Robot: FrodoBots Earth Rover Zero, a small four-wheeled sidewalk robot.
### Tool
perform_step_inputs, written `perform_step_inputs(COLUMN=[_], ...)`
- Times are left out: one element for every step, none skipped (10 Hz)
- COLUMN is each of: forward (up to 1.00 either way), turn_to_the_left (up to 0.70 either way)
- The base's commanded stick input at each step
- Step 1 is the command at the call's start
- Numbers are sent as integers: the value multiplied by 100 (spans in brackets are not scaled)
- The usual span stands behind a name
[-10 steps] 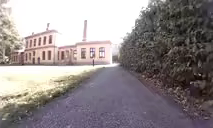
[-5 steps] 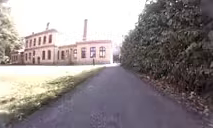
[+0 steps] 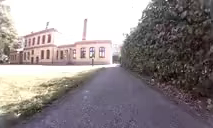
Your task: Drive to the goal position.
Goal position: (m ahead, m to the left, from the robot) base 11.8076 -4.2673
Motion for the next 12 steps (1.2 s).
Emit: perform_step_inputs(forward=[70, 70, 70, 70, 70, 70, 70, 70, 70, 70, 70, 70], turn_to_the_left=[0, 0, 0, 0, 0, 0, 0, 0, 0, 0, 0, 0])
